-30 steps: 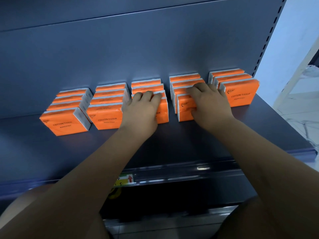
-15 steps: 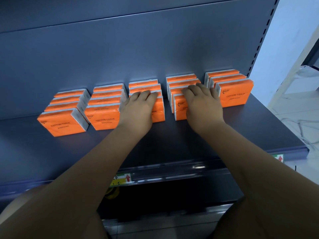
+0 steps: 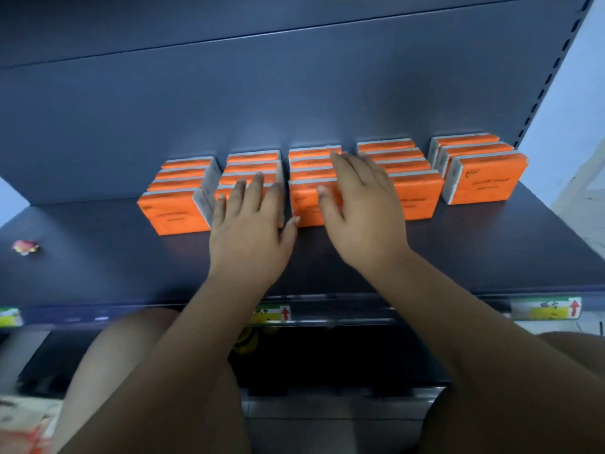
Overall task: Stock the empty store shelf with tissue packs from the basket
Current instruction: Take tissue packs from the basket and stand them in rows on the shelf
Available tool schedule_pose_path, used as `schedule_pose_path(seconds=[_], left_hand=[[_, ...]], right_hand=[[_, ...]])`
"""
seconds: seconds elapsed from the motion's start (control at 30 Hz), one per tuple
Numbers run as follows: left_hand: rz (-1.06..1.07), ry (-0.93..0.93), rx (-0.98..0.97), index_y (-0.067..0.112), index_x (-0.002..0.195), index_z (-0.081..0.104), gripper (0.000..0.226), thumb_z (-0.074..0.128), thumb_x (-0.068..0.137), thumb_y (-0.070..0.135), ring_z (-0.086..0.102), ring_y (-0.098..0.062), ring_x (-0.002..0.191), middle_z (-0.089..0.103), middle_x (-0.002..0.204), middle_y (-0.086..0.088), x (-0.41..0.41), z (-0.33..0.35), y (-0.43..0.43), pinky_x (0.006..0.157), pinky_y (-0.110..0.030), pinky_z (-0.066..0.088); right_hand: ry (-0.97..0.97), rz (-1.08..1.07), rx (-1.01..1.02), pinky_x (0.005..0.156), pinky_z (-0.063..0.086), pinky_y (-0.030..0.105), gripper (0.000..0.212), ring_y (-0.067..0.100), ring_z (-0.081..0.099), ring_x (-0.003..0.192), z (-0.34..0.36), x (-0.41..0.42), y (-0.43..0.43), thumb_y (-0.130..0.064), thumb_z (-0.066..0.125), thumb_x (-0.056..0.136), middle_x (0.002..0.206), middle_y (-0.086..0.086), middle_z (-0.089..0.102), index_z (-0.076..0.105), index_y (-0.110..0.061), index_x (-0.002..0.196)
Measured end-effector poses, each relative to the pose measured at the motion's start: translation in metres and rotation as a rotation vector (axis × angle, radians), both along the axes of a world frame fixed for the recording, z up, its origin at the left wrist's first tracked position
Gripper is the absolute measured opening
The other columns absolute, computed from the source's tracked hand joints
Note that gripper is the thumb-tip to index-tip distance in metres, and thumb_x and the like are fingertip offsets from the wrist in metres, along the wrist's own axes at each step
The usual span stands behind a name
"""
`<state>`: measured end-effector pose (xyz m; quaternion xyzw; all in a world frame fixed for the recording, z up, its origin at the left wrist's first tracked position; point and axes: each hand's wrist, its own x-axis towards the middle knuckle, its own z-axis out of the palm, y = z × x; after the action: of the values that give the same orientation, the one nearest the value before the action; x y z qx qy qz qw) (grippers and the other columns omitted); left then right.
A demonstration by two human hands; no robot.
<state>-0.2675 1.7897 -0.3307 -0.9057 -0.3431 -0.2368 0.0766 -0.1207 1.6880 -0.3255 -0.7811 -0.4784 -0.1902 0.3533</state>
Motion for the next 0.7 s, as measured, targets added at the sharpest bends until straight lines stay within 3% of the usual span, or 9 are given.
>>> schedule_pose_path(seconds=[0.27, 0.43, 0.7], left_hand=[[0.424, -0.059, -0.024, 0.019, 0.155, 0.044, 0.071, 0.036, 0.097, 0.06, 0.035, -0.036, 0.151, 0.045, 0.161, -0.011, -0.183, 0.004, -0.013, 0.121, -0.058, 0.025], [0.686, -0.064, -0.054, 0.019, 0.156, 0.042, 0.071, 0.034, 0.098, 0.06, 0.033, -0.034, 0.152, 0.045, 0.161, -0.008, -0.314, -0.005, -0.041, 0.123, -0.054, 0.022], [1.014, 0.025, -0.331, 0.022, 0.159, 0.038, 0.067, 0.033, 0.102, 0.057, 0.03, -0.034, 0.154, 0.04, 0.164, -0.009, -0.451, -0.075, -0.086, 0.125, -0.052, 0.025]], right_hand=[[0.044, 0.435, -0.093, 0.124, 0.025, 0.046, 0.069, 0.027, 0.031, 0.153, 0.01, -0.165, 0.028, -0.052, 0.037, 0.101, 0.164, 0.006, 0.038, 0.038, -0.012, 0.158], [0.011, 0.672, -0.076, 0.121, 0.031, 0.05, 0.067, 0.031, 0.035, 0.15, 0.009, -0.29, 0.049, -0.049, 0.038, 0.1, 0.16, 0.01, 0.043, 0.043, -0.009, 0.154], [-0.111, 0.917, -0.434, 0.125, 0.022, 0.049, 0.06, 0.031, 0.028, 0.153, -0.054, -0.445, 0.09, -0.048, 0.033, 0.105, 0.162, 0.007, 0.039, 0.035, -0.018, 0.157]])
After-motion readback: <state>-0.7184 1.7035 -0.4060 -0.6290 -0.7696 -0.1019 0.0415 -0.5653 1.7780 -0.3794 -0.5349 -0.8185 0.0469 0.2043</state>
